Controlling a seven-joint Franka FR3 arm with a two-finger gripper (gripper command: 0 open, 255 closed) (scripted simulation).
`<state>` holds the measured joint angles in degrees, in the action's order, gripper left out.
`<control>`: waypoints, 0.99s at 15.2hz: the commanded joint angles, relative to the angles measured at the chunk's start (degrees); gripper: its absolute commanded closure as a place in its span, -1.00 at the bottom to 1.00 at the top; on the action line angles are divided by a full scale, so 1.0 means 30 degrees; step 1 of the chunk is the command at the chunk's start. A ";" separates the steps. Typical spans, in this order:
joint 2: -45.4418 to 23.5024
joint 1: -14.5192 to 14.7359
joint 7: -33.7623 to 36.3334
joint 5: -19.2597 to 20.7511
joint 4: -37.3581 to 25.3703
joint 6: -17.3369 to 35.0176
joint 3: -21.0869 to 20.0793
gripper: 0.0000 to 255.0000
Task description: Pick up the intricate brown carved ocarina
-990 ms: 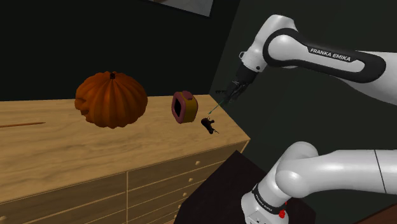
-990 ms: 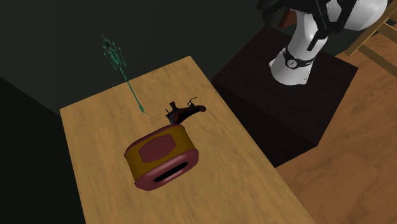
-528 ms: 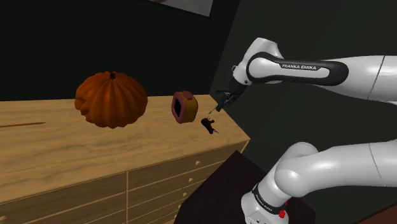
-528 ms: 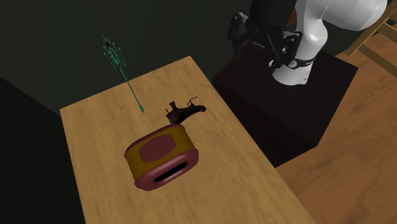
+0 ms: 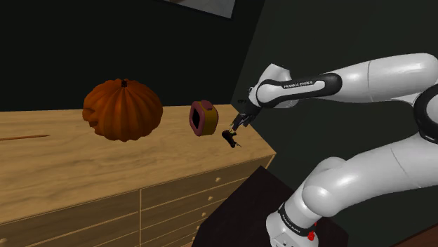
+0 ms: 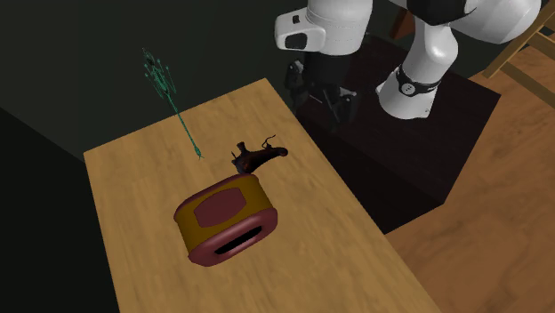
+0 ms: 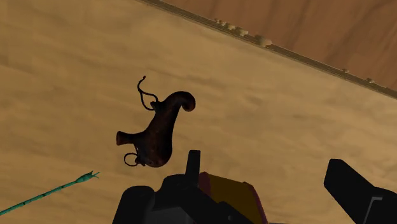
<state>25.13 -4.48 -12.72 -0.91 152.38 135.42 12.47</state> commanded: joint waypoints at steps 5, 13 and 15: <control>-0.4389 0.0190 -0.1797 -0.1133 -0.0377 0.4261 0.1466 -1.00; -1.0904 0.0276 -0.7048 -0.7128 -0.2668 0.8215 0.2116 -1.00; -1.1474 0.0057 -0.7721 -0.7971 -0.2738 0.8643 0.1750 -1.00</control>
<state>-7.82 -3.94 -34.36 -22.90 144.67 160.50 18.28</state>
